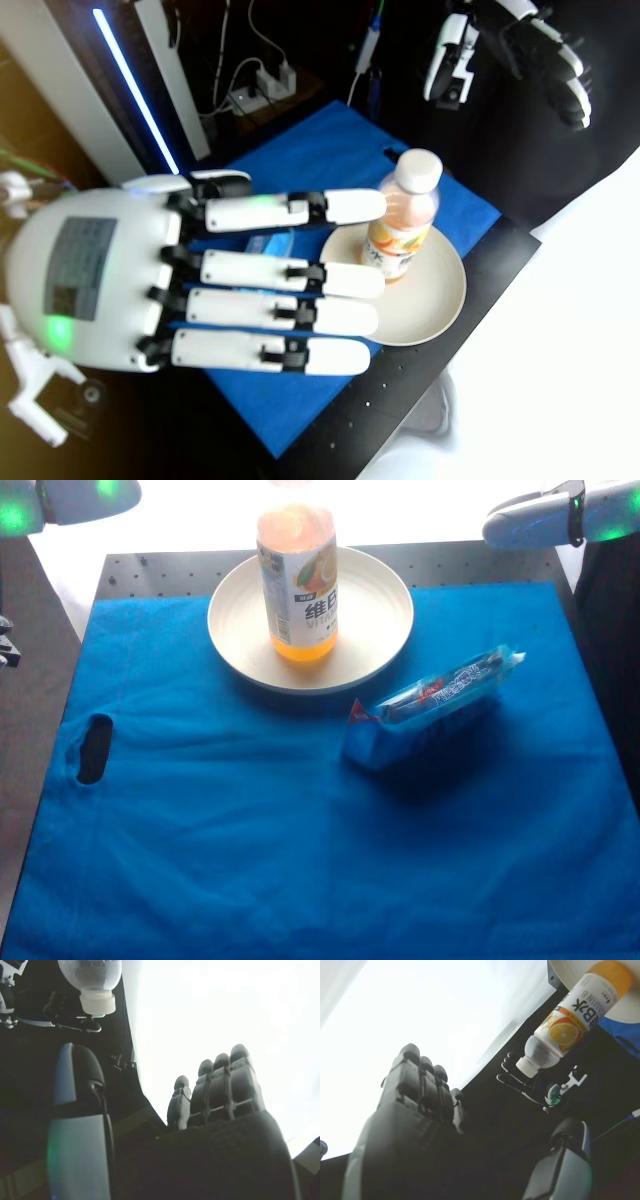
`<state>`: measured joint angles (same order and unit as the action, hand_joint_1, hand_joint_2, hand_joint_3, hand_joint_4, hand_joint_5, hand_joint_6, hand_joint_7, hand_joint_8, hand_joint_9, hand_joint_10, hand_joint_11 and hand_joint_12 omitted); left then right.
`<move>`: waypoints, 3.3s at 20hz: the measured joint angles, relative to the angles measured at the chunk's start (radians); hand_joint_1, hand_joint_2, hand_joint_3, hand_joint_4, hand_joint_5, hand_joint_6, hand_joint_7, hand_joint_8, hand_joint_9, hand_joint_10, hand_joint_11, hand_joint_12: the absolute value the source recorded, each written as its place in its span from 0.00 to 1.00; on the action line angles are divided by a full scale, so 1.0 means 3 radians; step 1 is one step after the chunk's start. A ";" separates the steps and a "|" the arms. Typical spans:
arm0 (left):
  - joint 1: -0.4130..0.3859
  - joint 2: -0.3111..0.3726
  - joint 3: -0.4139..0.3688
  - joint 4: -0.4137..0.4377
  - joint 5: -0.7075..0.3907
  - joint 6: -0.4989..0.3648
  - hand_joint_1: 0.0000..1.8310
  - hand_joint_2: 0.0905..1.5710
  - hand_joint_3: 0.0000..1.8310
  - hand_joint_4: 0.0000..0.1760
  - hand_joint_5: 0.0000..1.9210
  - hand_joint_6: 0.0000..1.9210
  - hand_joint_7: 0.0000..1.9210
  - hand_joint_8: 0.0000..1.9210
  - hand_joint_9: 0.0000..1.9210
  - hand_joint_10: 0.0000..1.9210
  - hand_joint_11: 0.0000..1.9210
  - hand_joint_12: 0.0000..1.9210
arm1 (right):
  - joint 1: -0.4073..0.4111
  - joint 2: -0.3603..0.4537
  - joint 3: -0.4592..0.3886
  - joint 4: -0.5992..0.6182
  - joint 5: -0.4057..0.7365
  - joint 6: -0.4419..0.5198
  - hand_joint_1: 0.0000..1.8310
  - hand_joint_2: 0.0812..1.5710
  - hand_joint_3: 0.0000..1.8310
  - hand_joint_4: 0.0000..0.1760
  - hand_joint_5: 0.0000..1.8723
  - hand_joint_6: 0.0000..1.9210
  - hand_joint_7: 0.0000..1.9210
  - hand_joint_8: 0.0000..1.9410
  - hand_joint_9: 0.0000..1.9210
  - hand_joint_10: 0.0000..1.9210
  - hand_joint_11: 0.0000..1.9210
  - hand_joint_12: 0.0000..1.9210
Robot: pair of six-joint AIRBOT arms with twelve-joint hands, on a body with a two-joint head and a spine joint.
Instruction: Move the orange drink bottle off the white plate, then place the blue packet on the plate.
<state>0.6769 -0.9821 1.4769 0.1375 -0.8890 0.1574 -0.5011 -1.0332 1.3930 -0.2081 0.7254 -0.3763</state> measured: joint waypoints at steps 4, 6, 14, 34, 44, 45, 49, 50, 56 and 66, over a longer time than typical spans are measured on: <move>-0.0003 -0.0003 0.0005 0.0014 0.0008 -0.0020 0.24 0.49 0.00 0.39 0.00 0.00 0.05 0.00 0.05 0.00 0.00 0.10 | 0.0000 -0.0001 0.0000 0.0003 0.0005 0.0000 0.33 0.42 0.00 0.42 0.15 0.00 0.21 0.00 0.22 0.01 0.05 0.51; -0.0092 -0.0081 0.0097 0.0178 0.0070 -0.0178 0.23 0.46 0.00 0.47 0.00 0.00 0.04 0.00 0.02 0.00 0.00 0.01 | 0.0000 -0.0004 0.0000 0.0003 0.0004 0.0000 0.33 0.43 0.00 0.32 0.16 0.00 0.21 0.00 0.22 0.01 0.06 0.51; -0.0559 -0.0490 0.0490 0.0997 0.0395 -0.0730 0.21 0.41 0.00 0.24 0.00 0.00 0.01 0.00 0.00 0.00 0.01 0.00 | 0.0000 -0.0013 0.0000 0.0001 0.0006 0.0000 0.39 0.49 0.00 0.27 0.28 0.00 0.24 0.00 0.22 0.00 0.03 0.52; -0.0782 -0.0881 0.0783 0.1811 0.0735 -0.1176 0.30 0.36 0.00 0.30 0.00 0.00 0.00 0.00 0.00 0.00 0.01 0.01 | 0.0000 -0.0061 -0.0033 -0.0037 0.0103 0.0000 0.39 0.49 0.00 0.24 0.28 0.00 0.25 0.00 0.22 0.00 0.03 0.54; -0.0782 -0.1092 0.0946 0.1923 0.0846 -0.1180 0.37 0.31 0.00 0.43 0.00 0.00 0.00 0.00 0.00 0.00 0.00 0.00 | 0.0000 -0.0039 -0.0160 -0.0053 0.0223 0.0000 0.38 0.49 0.00 0.17 0.28 0.00 0.25 0.00 0.22 0.00 0.03 0.54; -0.0782 -0.1116 0.0969 0.1915 0.0870 -0.1177 0.38 0.32 0.00 0.42 0.00 0.00 0.00 0.00 0.00 0.00 0.01 0.00 | 0.0000 -0.0027 -0.0186 -0.0089 0.0259 0.0001 0.39 0.49 0.00 0.20 0.28 0.00 0.25 0.00 0.21 0.00 0.02 0.53; -0.0781 -0.1197 0.1019 0.1916 0.0872 -0.1181 0.32 0.31 0.00 0.27 0.00 0.00 0.02 0.00 0.02 0.00 0.04 0.02 | 0.0000 0.0029 -0.0237 -0.0120 0.0359 0.0000 0.38 0.48 0.00 0.27 0.28 0.00 0.24 0.00 0.23 0.00 0.06 0.44; -0.0781 -0.1219 0.1031 0.1912 0.0880 -0.1179 0.33 0.31 0.00 0.23 0.00 0.00 0.03 0.01 0.03 0.01 0.05 0.02 | 0.0000 0.0031 -0.0237 -0.0117 0.0384 0.0000 0.38 0.48 0.00 0.31 0.27 0.00 0.25 0.00 0.24 0.00 0.07 0.41; -0.0711 -0.1272 0.1102 0.1884 0.0919 -0.1186 0.41 0.35 0.00 0.25 0.00 0.00 0.03 0.00 0.05 0.01 0.04 0.02 | 0.0000 0.0028 -0.0245 -0.0126 0.0430 0.0000 0.37 0.49 0.00 0.35 0.27 0.00 0.24 0.00 0.23 0.00 0.09 0.38; -0.0596 -0.1422 0.1273 0.1775 0.0978 -0.1239 0.53 0.44 0.00 0.00 0.15 0.00 0.35 0.00 0.39 0.01 0.29 0.09 | 0.0000 0.0046 -0.0268 -0.0123 0.0484 0.0001 0.33 0.51 0.00 0.25 0.26 0.00 0.26 0.00 0.25 0.00 0.08 0.41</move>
<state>0.4980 -1.4086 1.8587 0.6701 -0.5957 -0.2142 -0.5011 -1.0195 1.3125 -0.2451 0.8707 -0.3759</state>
